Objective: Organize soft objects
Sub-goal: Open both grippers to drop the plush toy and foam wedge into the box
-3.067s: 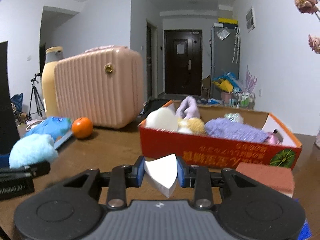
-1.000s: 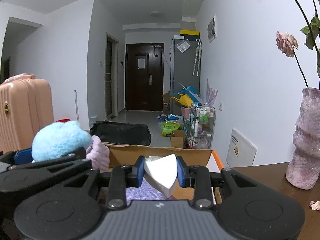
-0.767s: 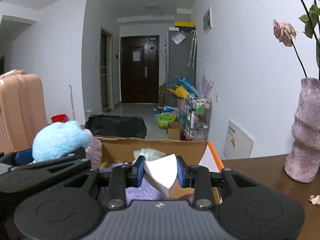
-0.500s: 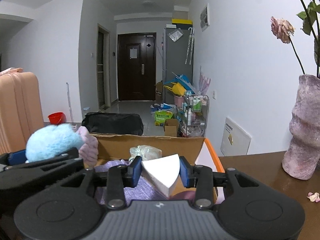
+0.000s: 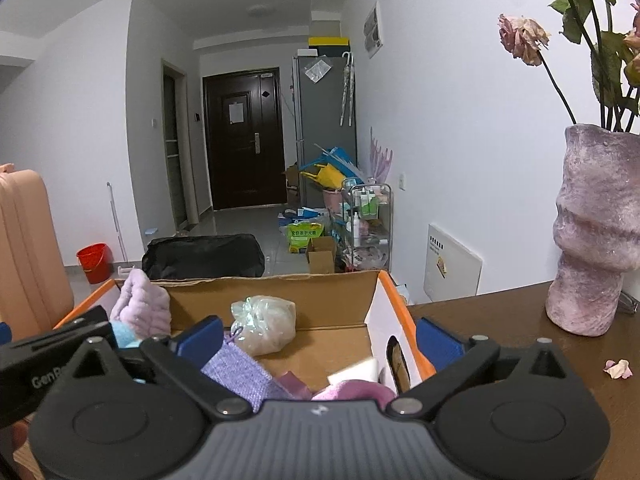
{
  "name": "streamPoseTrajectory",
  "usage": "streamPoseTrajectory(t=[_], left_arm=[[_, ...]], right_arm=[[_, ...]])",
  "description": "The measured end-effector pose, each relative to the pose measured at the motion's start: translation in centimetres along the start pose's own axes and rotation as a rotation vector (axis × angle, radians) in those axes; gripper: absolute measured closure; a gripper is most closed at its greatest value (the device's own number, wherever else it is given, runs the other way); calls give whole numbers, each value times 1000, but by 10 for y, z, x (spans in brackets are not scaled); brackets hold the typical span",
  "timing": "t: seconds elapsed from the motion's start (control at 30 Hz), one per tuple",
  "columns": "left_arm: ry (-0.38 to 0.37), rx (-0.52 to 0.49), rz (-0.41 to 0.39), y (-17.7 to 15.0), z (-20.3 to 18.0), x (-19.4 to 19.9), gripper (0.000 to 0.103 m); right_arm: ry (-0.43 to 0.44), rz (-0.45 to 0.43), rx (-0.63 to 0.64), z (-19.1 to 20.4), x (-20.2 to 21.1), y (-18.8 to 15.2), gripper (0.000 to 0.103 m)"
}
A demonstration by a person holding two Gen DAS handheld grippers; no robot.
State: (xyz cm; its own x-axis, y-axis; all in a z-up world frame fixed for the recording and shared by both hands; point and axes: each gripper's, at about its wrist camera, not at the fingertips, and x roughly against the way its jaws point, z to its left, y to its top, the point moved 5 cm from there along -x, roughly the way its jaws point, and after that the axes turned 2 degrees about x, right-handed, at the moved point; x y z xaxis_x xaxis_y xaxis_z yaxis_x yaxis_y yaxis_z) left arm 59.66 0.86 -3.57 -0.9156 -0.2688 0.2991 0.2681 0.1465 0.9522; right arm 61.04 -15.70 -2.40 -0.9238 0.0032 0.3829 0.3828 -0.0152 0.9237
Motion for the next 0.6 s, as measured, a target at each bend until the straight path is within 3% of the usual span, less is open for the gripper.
streamPoseTrajectory(t=[0.6], left_arm=[[1,-11,1,-4,5,6,0]], right_arm=[[1,19,1,-5,5,-10,0]])
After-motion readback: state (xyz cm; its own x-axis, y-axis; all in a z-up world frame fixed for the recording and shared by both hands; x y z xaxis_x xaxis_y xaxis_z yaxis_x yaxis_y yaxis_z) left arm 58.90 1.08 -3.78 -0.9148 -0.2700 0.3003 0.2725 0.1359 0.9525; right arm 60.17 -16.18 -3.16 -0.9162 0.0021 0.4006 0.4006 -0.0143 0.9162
